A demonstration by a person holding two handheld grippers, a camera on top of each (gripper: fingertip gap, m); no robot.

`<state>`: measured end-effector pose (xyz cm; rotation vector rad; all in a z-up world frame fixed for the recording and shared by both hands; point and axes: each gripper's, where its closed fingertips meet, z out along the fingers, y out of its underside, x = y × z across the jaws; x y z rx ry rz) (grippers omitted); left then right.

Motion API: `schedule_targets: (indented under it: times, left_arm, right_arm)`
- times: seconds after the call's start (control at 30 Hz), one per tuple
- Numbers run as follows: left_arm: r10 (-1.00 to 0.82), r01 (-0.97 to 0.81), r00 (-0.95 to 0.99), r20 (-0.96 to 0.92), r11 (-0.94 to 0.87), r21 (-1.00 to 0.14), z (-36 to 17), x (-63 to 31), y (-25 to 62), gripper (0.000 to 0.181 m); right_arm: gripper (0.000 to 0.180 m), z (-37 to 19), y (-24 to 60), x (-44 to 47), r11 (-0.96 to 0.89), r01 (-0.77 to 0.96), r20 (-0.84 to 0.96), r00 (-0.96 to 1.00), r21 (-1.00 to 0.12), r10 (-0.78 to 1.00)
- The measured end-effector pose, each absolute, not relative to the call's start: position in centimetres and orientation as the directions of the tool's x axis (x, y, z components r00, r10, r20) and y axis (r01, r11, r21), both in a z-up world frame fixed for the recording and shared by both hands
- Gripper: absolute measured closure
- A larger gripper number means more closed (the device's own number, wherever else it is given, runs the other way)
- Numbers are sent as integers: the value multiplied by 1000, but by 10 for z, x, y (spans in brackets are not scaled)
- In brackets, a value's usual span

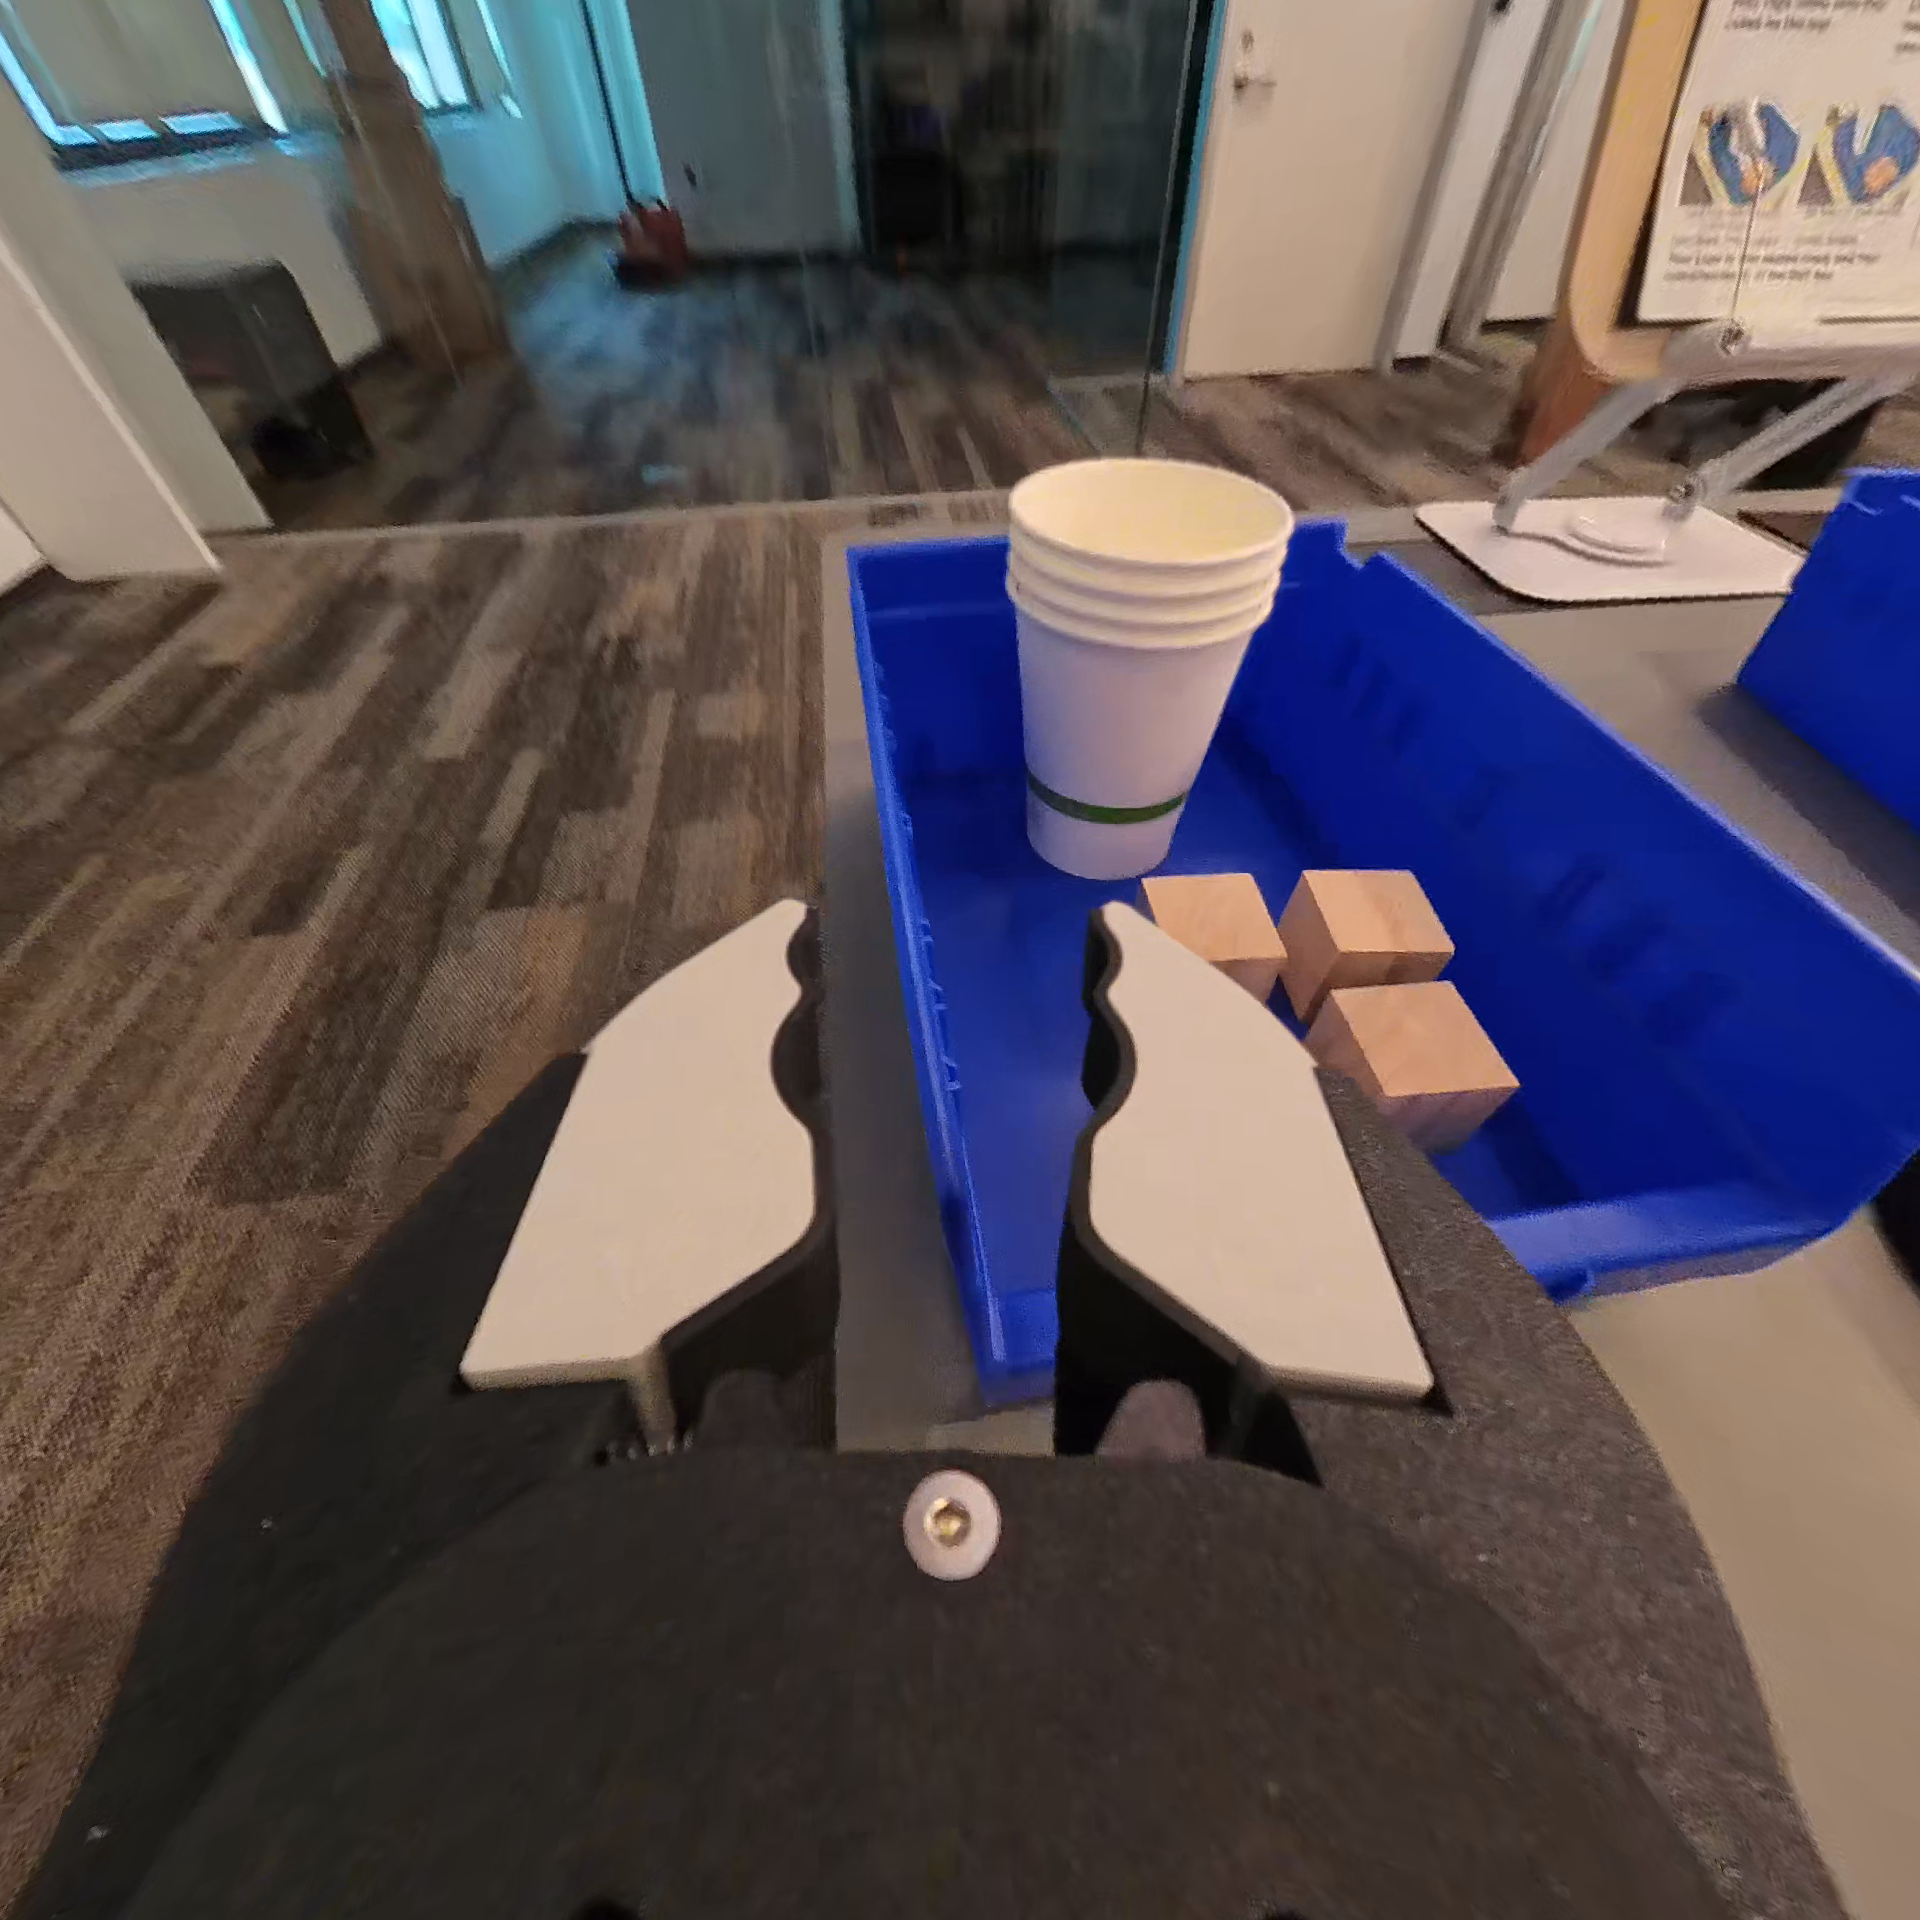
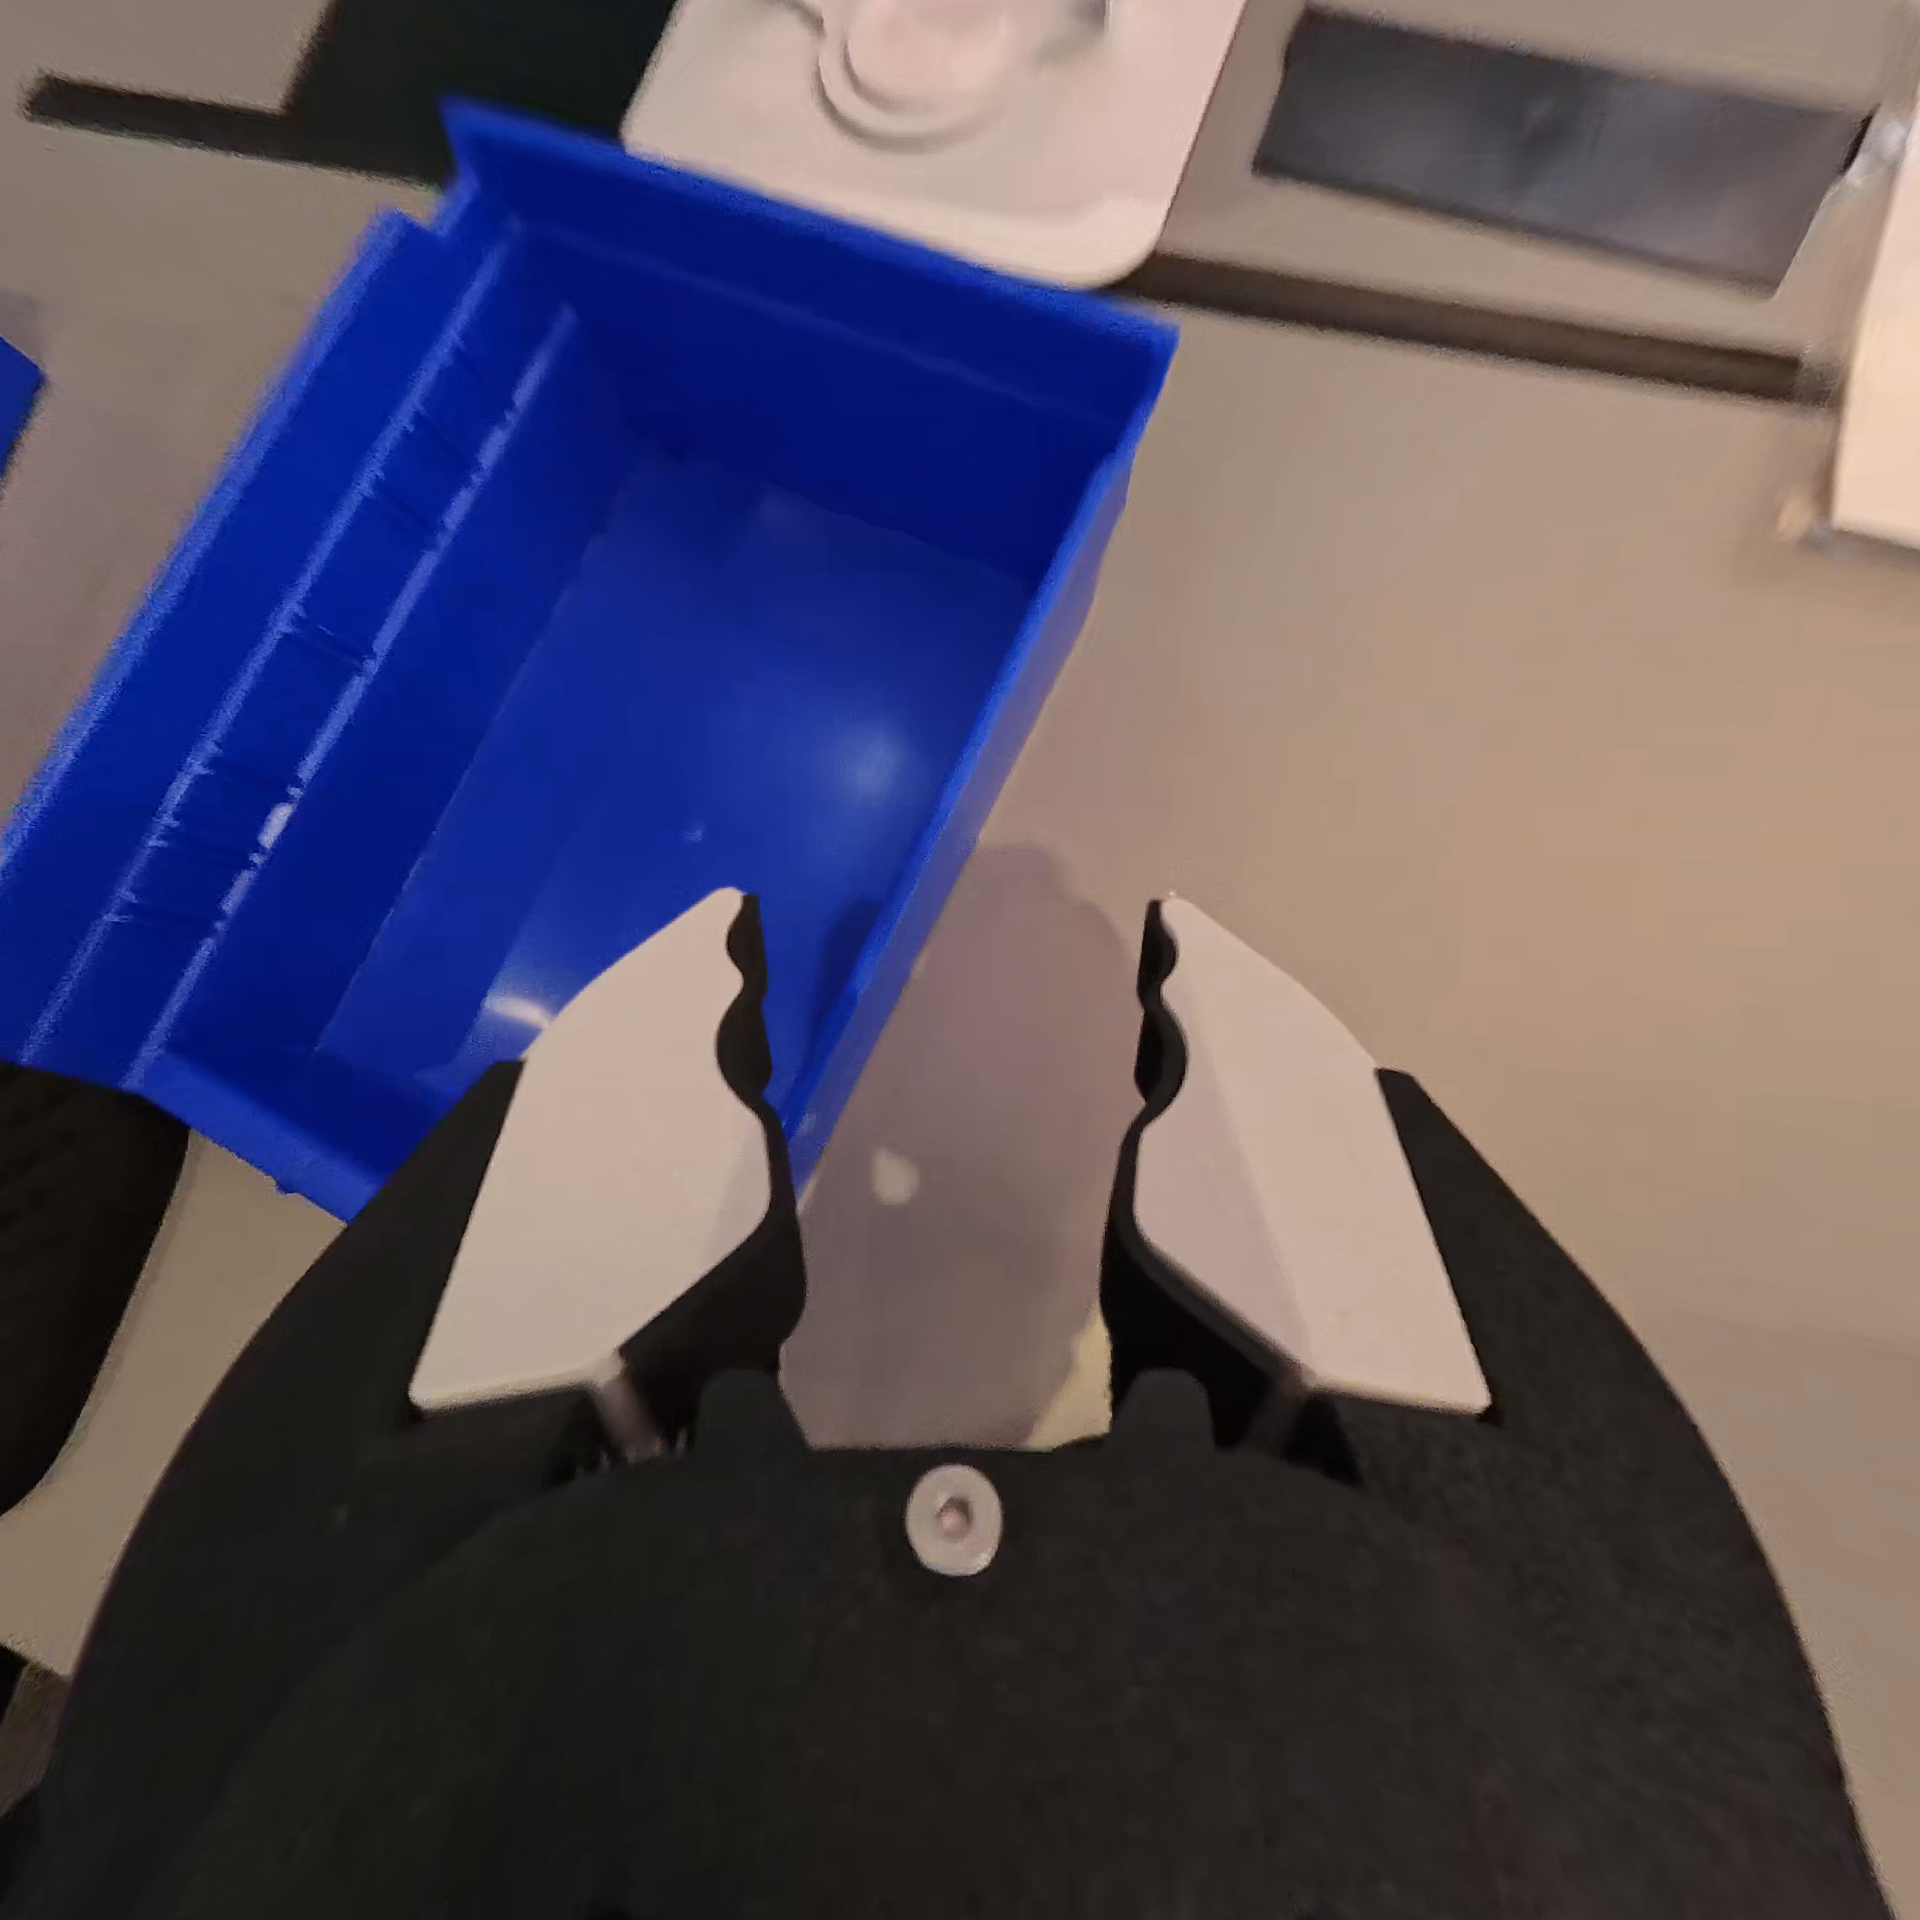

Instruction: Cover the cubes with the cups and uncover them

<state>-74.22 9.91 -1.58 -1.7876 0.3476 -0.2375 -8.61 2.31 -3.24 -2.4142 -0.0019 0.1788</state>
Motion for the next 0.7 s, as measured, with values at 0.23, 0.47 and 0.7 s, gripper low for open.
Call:
schedule_targets:
  times: [0.23,0.47,0.7]
  left_arm:
    - [-235,-263,952,-194,-310,-914,-31,-748,68,142]
    - [-301,-281,933,-196,-272,-920,-35,-716,22,147]
    - [-263,-264,944,-200,-234,-936,-18,-716,-11,149]
  right_arm:
    - [150,-103,22,-118,-933,61,-33,996,-355,78]
    - [172,-110,45,-102,-967,69,-79,993,-246,91]
    - [174,-112,58,-30,-964,75,-160,980,-256,119]
